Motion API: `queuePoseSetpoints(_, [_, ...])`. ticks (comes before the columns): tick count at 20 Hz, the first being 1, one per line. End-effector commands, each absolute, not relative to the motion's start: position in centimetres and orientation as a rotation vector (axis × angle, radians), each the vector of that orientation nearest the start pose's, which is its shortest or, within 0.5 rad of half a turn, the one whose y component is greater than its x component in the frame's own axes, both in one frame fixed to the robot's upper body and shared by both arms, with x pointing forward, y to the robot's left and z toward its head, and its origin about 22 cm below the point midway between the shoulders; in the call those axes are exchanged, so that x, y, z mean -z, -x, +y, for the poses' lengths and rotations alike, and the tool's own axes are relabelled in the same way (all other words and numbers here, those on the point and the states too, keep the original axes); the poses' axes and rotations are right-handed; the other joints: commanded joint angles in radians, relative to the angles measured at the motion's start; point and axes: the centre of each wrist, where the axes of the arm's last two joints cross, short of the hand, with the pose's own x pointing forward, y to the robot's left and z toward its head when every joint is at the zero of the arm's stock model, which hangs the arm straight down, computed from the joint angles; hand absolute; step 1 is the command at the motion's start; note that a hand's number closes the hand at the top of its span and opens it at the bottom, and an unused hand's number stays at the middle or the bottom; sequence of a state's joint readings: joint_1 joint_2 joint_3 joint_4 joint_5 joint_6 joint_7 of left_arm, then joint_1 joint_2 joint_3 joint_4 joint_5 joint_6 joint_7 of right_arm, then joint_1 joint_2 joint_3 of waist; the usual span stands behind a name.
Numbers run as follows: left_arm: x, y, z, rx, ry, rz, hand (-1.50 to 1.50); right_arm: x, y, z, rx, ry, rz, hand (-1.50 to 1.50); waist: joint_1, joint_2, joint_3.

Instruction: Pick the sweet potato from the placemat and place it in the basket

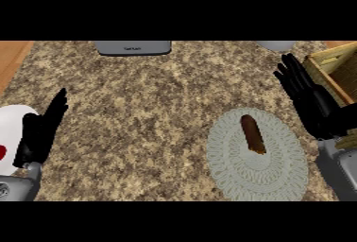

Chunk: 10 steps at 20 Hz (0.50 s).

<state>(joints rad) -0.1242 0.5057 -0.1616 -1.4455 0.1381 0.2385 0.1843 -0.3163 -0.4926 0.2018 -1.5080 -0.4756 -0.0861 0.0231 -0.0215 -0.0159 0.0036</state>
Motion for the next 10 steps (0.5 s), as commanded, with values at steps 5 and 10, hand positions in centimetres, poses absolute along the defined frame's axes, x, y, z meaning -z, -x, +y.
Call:
queuePoseSetpoints(5, [-6.0, -29.6, 30.2, 0.152, -0.275, -1.47, 0.0, -16.5, -36.4, -25.2, -0.627, -0.234, -1.81, 1.5, 0.09, 0.036, -0.004])
queuePoseSetpoints(10, [-4.2, -29.2, 27.9, 0.149, -0.164, -1.415, 0.0, -14.8, -32.8, -19.4, -1.488, -0.211, -1.7, -1.5, 0.108, 0.033, -0.007])
